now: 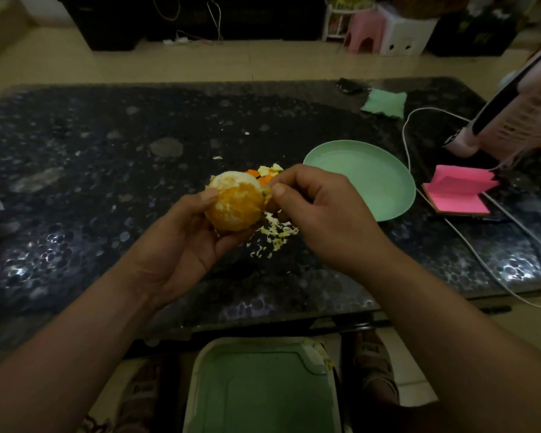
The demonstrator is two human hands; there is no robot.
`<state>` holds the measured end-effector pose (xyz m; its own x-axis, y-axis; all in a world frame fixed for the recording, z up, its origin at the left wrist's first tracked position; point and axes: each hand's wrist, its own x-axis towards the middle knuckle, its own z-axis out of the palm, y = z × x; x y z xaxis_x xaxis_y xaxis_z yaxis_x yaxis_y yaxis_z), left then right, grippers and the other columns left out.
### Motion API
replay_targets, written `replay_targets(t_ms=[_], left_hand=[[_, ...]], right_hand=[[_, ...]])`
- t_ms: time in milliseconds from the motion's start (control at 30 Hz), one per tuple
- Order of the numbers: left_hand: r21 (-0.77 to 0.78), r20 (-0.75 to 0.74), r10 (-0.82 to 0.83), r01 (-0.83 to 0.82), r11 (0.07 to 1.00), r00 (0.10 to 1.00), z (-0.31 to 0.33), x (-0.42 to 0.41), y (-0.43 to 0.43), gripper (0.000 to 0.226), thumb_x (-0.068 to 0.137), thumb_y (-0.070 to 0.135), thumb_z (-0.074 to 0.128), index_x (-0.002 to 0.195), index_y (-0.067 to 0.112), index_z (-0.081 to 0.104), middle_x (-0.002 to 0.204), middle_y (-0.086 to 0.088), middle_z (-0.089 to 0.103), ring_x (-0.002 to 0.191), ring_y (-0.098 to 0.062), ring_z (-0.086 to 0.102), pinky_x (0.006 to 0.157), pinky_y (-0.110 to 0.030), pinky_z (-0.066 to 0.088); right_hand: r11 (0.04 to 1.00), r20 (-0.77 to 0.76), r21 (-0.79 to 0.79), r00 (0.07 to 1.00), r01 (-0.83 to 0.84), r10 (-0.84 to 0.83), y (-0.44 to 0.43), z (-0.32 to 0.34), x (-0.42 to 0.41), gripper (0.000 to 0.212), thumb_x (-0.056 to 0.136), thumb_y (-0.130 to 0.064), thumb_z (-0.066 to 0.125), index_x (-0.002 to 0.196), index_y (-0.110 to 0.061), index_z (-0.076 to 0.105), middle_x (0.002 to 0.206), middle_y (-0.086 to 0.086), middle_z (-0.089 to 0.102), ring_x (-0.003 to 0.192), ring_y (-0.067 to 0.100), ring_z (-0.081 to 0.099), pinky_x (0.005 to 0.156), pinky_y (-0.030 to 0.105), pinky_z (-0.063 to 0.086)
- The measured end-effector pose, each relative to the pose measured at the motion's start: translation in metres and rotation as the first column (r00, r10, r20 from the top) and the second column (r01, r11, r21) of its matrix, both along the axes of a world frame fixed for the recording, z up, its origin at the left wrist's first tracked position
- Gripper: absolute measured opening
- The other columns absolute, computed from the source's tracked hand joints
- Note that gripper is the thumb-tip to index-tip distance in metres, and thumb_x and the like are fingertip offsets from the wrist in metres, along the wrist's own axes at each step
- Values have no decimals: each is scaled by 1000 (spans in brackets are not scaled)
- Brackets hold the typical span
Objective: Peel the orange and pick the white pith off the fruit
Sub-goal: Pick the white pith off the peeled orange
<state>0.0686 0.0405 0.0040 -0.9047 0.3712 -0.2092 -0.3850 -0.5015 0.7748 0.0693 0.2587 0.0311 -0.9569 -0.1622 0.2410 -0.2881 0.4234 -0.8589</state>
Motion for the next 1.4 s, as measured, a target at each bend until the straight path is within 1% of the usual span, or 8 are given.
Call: replay_targets(t_ms=[167, 267, 400, 567, 933, 1167, 1300, 1400], left_hand=[[-26, -25, 10, -11, 1000, 1000, -1, 2, -2, 67, 90, 35, 69, 147, 3, 54, 145, -20, 63, 130, -34, 65, 95, -33, 60], [-26, -30, 5, -6, 1000, 1000, 1, 5, -1, 77, 81, 39, 84, 144, 4, 58, 144, -20, 64, 129, -33, 66, 98, -35, 59], [-48, -48, 18, -20, 999, 999, 4, 13, 4, 56, 95, 36, 64, 141, 5, 60, 141, -18, 67, 123, -27, 69, 95, -32, 60], [22, -8, 48, -47, 999, 999, 7, 19, 5, 47, 100, 32, 53, 138, 6, 64, 138, -19, 68, 115, -27, 73, 88, -31, 62], [89, 21, 38, -40, 995, 999, 3, 15, -4, 46, 97, 35, 63, 135, 11, 71, 145, -21, 63, 121, -31, 70, 96, -35, 62], [123, 57, 50, -57, 991, 997, 2, 5, -15, 92, 74, 44, 93, 150, 9, 55, 148, -27, 58, 117, -38, 71, 89, -35, 64], [110, 105, 74, -86, 990, 992, 0, 4, -13, 69, 92, 41, 75, 149, 8, 55, 146, -27, 61, 117, -38, 71, 88, -34, 64], [16, 124, 133, -136, 991, 983, -1, 2, -6, 47, 99, 36, 58, 138, 10, 65, 138, -21, 68, 120, -38, 70, 92, -34, 63]], right_hand=[[995, -61, 100, 998, 9, -3, -6, 1, 6, 10, 102, -28, 69, 96, -20, 71, 71, -17, 62, 66, 2, 59, 61, 13, 42], [989, -118, 143, 993, 25, -8, -7, 0, 8, 9, 101, -27, 71, 94, -24, 67, 73, -18, 61, 68, 2, 58, 62, 14, 42], [987, -145, 159, 989, 12, 11, -8, 2, 12, 12, 101, -22, 69, 91, -23, 63, 72, -16, 58, 67, 4, 55, 61, 14, 39], [999, -27, -46, 1000, 5, -6, -14, 3, 14, 16, 98, -13, 68, 84, -17, 64, 65, -19, 57, 60, 0, 51, 59, 12, 40], [995, -48, -96, 999, 10, -14, -21, -5, 9, 16, 94, -7, 71, 80, -12, 64, 65, -11, 56, 59, 2, 48, 57, 19, 43], [991, -55, 24, 990, 134, -133, -16, -11, -8, 13, 101, -21, 69, 88, -19, 71, 68, -11, 62, 63, 4, 56, 60, 11, 39], [968, -43, 217, 992, 122, -116, -15, -21, -14, 16, 105, -23, 64, 115, -26, 75, 90, -18, 71, 85, -2, 64, 70, 9, 45], [973, -7, 196, 993, 120, -121, -16, -19, -15, 9, 102, -28, 69, 110, -30, 71, 86, -20, 67, 83, -2, 64, 70, 8, 44]])
